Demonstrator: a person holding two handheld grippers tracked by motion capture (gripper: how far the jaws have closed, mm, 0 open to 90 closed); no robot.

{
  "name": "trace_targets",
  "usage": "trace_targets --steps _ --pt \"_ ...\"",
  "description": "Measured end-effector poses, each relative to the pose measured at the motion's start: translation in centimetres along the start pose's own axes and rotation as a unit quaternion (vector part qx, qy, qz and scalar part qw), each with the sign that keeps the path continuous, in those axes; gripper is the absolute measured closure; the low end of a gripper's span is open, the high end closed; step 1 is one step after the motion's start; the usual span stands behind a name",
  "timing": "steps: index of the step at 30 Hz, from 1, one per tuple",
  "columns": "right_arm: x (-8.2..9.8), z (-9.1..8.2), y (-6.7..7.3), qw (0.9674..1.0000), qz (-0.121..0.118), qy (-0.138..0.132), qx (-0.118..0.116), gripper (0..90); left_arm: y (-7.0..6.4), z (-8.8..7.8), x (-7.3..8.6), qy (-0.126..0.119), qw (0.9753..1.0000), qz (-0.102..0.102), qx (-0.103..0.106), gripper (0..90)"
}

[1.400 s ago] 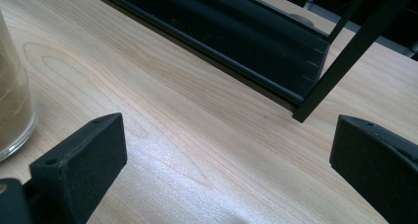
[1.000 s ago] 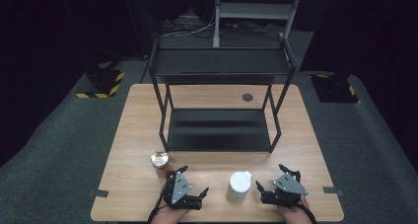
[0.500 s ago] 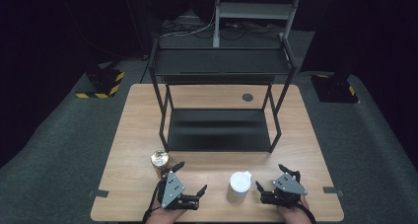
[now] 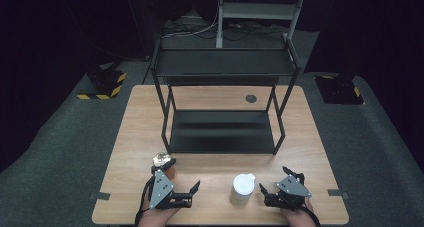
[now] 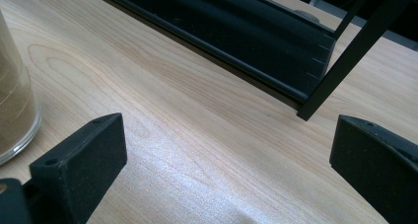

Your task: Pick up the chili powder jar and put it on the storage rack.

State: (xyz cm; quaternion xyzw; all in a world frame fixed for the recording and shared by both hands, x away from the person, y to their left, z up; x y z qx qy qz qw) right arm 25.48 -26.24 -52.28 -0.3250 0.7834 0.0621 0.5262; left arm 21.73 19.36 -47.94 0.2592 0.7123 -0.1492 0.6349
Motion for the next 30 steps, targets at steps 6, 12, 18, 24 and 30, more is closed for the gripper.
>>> trace_targets --steps 6,12,18,24,30 --pt "0.0 0.0 0.0 1.0 0.0 0.0 -0.001 0.0 1.1 -0.8 0.0 -0.007 0.9997 -0.005 -0.022 0.4" --pt "0.0 0.0 -0.2 1.0 0.006 -0.001 0.0 0.0 2.0 -1.4 0.2 -0.017 0.9991 -0.017 -0.035 0.4" --pt "0.0 0.0 0.0 1.0 0.003 0.0 0.001 0.0 2.8 -1.7 0.6 -0.014 0.9985 -0.026 -0.047 0.4" --pt "0.0 0.0 -0.1 1.0 0.005 0.001 0.002 0.0 3.3 -1.6 1.2 -0.003 0.9978 -0.032 -0.059 0.4" --pt "0.0 0.0 0.0 1.0 0.005 0.001 0.002 0.0 3.9 -1.5 1.9 0.014 0.9965 -0.04 -0.073 0.4"
Point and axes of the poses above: each handheld gripper's, and its own axes: z roughly forward along the jaws, x roughly out of its underside, y roughly to its left, the point moved 8 cm from there along z, roughly forward along the jaws, and after that the axes turned 2 degrees about -x, right-handed, at the moved point
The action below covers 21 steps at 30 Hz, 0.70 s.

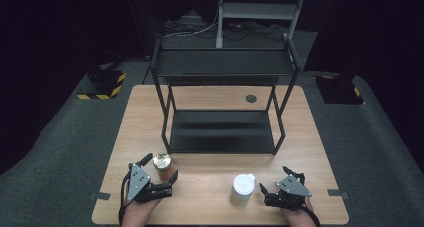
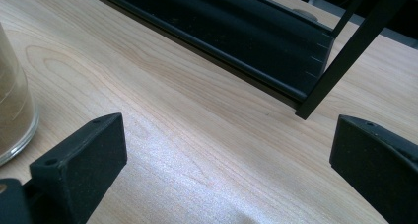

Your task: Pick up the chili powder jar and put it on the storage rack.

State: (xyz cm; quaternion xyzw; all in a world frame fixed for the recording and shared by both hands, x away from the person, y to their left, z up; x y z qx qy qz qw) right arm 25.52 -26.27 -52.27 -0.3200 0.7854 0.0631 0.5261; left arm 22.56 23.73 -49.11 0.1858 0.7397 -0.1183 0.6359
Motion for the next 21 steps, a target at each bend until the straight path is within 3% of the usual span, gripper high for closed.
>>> trace_targets --steps 6,18,21 --pt "0.0 0.0 0.0 1.0 0.0 0.0 0.0 0.0 0.5 0.3 0.7 0.017 0.9998 -0.006 -0.011 0.4" --pt "0.0 0.0 0.0 1.0 0.0 0.002 0.0 0.0 0.8 1.2 1.6 0.032 0.9993 -0.008 -0.015 0.4" --pt "0.0 0.0 0.0 1.0 -0.001 0.002 0.0 0.0 1.0 1.4 1.8 0.033 0.9992 -0.017 -0.012 2.6"
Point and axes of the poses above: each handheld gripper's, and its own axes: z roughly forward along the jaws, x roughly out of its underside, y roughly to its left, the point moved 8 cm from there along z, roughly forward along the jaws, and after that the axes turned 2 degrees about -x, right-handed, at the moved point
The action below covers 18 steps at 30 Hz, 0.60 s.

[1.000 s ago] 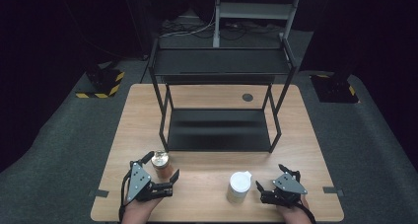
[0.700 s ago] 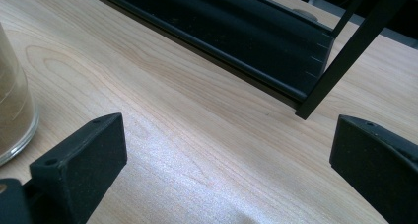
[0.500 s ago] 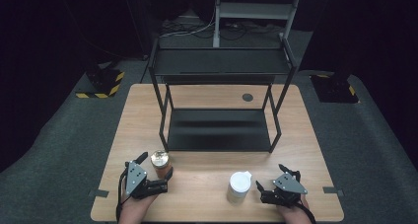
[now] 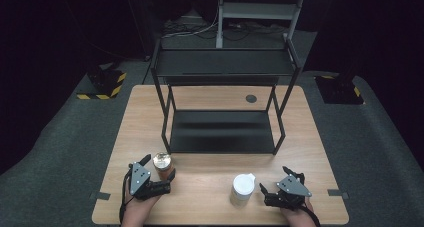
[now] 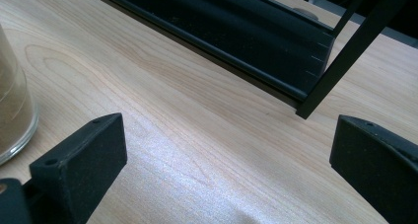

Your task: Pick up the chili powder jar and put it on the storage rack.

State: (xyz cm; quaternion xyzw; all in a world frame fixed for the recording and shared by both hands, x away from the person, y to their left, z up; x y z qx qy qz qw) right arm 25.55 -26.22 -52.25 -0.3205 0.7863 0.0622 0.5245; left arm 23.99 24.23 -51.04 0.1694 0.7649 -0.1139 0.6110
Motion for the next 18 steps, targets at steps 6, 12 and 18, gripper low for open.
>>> trace_targets --steps 6,12,18 --pt "0.04 -0.03 0.01 1.0 0.0 -0.002 0.001 0.0 0.33 0.31 0.33 -0.001 1.0 -0.007 -0.002 14.0" --pt "0.05 -0.04 0.01 1.0 0.0 -0.002 0.001 0.0 0.56 0.51 0.5 0.006 1.0 0.001 0.004 28.2" --pt "0.04 -0.02 0.02 1.0 -0.002 -0.002 0.001 0.0 0.97 0.39 0.72 -0.002 0.9998 -0.015 0.01 34.0"
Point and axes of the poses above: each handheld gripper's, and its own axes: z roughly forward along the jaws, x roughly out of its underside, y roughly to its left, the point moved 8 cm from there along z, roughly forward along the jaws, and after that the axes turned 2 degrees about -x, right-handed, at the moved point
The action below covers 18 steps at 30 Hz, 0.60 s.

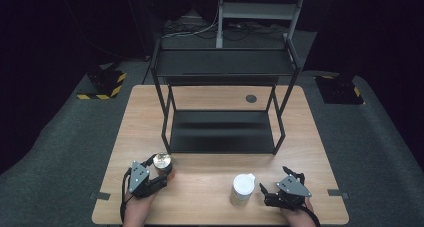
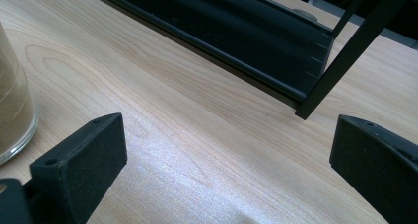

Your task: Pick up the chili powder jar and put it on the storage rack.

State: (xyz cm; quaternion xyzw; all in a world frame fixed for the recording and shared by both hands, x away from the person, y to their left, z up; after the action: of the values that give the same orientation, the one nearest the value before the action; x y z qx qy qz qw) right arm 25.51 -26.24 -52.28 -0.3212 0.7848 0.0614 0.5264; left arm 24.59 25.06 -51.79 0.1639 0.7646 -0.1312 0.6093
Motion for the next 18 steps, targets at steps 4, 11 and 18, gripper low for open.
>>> trace_targets --steps 4,11,18 --pt "0.0 0.0 0.0 1.0 -0.001 0.0 0.0 0.0 0.0 0.0 0.0 -0.001 1.0 0.002 -0.001 34.1" --pt "0.0 0.0 -0.1 1.0 0.002 0.001 -0.001 0.0 -0.2 -0.3 -0.3 -0.008 0.9999 0.01 -0.001 34.3" --pt "0.0 0.0 -0.1 1.0 0.002 0.001 -0.002 0.0 -0.5 -0.9 -1.1 -0.026 0.9996 0.009 0.005 34.2"
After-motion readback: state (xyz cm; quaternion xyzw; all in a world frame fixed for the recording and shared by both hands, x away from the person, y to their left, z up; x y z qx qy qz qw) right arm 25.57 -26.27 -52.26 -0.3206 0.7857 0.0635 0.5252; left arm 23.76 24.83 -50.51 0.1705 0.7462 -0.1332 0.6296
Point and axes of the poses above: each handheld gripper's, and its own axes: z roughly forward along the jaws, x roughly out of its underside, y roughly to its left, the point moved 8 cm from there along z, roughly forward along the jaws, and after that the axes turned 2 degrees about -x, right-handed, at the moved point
